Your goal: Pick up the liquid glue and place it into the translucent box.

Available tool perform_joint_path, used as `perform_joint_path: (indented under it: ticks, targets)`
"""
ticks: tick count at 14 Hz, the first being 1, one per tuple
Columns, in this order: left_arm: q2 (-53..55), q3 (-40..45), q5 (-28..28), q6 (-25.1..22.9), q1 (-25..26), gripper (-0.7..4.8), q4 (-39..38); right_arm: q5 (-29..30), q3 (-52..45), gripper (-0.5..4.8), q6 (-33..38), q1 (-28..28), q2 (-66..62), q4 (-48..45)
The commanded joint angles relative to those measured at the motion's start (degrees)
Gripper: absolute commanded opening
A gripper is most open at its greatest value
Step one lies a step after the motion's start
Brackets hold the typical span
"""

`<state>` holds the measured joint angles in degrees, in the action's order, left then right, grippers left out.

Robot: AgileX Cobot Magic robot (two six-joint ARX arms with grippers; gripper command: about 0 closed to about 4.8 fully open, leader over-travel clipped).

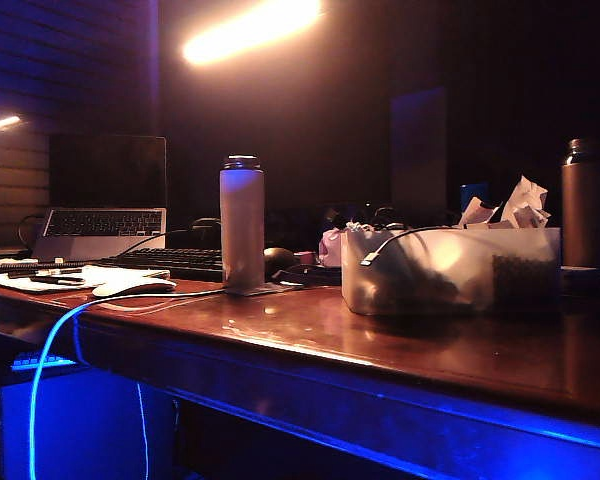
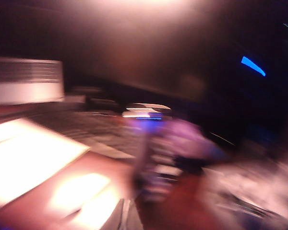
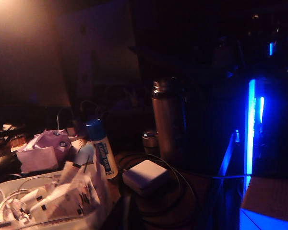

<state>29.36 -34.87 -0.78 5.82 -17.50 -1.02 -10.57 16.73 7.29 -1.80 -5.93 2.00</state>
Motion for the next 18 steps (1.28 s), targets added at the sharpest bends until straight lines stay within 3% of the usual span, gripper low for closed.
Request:
perform_joint_path:
  ticks: [1, 2, 3, 5, 6, 8, 11, 13, 15, 16, 17, 18]
  targets:
    - [20.2, -17.73, 24.22, -3.91, 0.0, -0.06, -2.51, -0.04, 7.13, -0.01, -0.98, 0.07, -10.82, -1.7]
    - [26.69, -24.02, 31.58, -3.91, 0.0, -0.06, -4.61, 0.0, 10.34, -0.01, -1.79, 0.07, -15.65, -2.43]
    - [32.02, -29.77, 35.21, -3.91, -0.09, -0.06, -7.76, -0.02, 14.78, -0.01, -1.77, 0.07, -20.72, -0.72]
    - [39.74, -39.08, 36.63, -4.57, -0.13, -0.06, -15.85, 0.28, 24.9, -0.01, -3.04, 0.04, -31.91, 2.43]
    - [43.5, -43.98, 36.63, -7.26, -0.13, -0.06, -21.62, 1.31, 31.5, -0.01, -5.29, -0.02, -38.82, 2.19]
    - [45.99, -47.06, 36.61, -9.05, -0.24, -0.06, -25.94, 6.62, 40.94, -0.01, -9.46, 0.07, -49.27, 2.16]
    - [46.64, -47.47, 36.39, -8.81, -0.48, -0.06, -25.94, 13.03, 51.41, -0.01, -10.51, 0.07, -64.57, 1.62]
    - [46.66, -47.5, 36.35, -8.83, -0.5, -0.06, -25.9, 16.68, 55.12, -0.01, -10.32, -0.02, -73.81, -3.17]
    - [46.66, -47.5, 36.37, -8.85, -0.5, -0.06, -25.79, 16.7, 55.45, 0.08, -10.34, -0.13, -81.37, -11.39]
    - [46.66, -47.5, 36.39, -8.85, -0.5, -0.06, -25.75, 16.74, 55.45, 1.5, -10.32, -0.11, -84.87, -14.8]
    - [46.66, -47.5, 36.41, -8.85, -0.5, -0.06, -25.64, 16.79, 55.47, 4.75, -10.32, -0.11, -88.37, -17.68]
    - [46.66, -47.5, 36.41, -8.85, -0.5, -0.06, -25.46, 16.94, 55.63, 4.79, -10.34, -0.13, -91.25, -19.96]
